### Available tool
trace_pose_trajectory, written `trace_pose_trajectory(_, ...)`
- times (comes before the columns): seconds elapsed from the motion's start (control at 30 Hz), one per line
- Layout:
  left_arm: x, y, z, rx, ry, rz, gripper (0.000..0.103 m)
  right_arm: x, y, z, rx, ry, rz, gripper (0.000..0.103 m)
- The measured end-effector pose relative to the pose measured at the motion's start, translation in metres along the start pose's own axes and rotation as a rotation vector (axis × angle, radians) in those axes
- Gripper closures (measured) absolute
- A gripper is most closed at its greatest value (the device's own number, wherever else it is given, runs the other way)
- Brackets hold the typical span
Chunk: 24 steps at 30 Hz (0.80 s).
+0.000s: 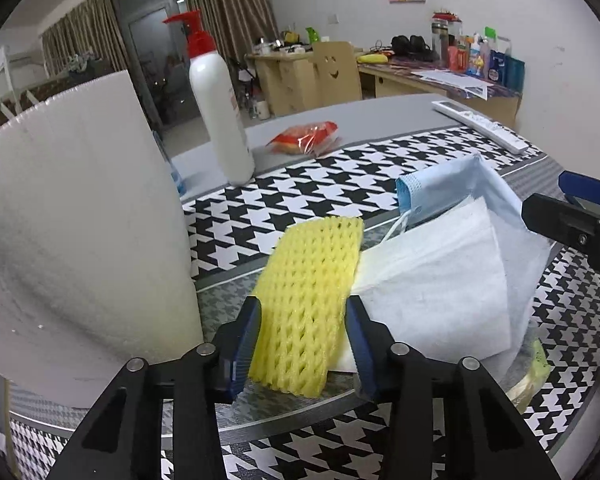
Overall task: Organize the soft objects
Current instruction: 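Close the left tool on the yellow foam net while the right tool grasps the blue face mask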
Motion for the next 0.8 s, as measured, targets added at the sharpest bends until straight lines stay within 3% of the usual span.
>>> trace_pose_trajectory(0.2, 0.005, 0.002, 0.008, 0.016, 0.032, -0.005, 0.079, 0.002, 0.002, 0.008, 0.007, 0.033, -0.011, 0.002)
trace_pose_trajectory(0.43, 0.008, 0.006, 0.012, 0.036, 0.044, -0.018, 0.089, 0.005, 0.001, 0.018, -0.005, 0.08, -0.004, 0.012)
trace_pose_trajectory(0.8, 0.004, 0.008, 0.001, 0.078, 0.004, -0.039, 0.093, 0.015, -0.013, 0.034, 0.024, 0.158, 0.041, 0.062)
Point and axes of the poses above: each gripper's, at about its wrist camera, not at the fingertips, and z roughly the way its jaws point, y to its left, x to its underside, the point moved 10 cm from there along z, roughly the way its jaws point, and after that the axes turned 7 degrees about y, right-handed, at the moved point
